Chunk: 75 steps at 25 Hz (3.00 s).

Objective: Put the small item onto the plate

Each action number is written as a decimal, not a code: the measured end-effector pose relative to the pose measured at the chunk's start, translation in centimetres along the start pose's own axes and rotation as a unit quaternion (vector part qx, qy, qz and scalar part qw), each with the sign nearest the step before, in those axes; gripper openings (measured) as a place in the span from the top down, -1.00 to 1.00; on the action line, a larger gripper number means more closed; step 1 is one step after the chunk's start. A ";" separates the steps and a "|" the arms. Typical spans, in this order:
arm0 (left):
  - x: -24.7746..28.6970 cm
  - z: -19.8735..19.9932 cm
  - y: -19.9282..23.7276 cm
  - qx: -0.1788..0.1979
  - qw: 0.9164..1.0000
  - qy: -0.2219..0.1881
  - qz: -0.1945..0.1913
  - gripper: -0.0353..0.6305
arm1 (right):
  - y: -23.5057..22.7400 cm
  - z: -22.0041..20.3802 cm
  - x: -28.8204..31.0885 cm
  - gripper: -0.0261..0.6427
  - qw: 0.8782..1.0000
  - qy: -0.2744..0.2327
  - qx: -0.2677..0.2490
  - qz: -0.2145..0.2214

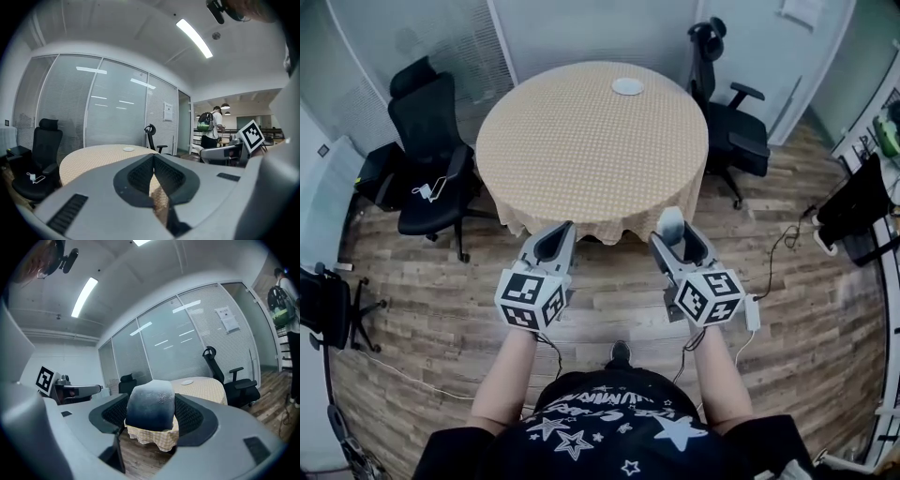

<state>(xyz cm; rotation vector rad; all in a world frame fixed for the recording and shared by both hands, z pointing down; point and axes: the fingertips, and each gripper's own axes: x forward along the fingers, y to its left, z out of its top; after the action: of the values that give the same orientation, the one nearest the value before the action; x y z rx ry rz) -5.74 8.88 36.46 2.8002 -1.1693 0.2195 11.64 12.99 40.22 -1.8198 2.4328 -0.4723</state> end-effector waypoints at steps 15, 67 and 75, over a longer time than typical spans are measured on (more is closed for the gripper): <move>3.4 -1.4 4.9 -0.006 0.999 0.018 0.031 0.87 | -1.5 -0.9 6.9 0.02 0.999 0.035 0.008 0.025; 32.3 2.1 28.2 -0.033 0.999 0.039 0.012 0.87 | -20.0 8.0 38.6 0.02 0.997 0.033 0.037 -0.064; 39.8 4.2 29.5 -0.030 0.998 0.041 0.030 0.87 | -25.7 11.2 43.8 0.02 0.998 0.045 0.021 -0.042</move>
<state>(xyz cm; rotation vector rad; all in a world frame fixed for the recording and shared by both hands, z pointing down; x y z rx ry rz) 1.33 -40.21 40.15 2.6809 -1.2204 0.2974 24.98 -37.21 42.50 -1.9312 2.3892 -0.6184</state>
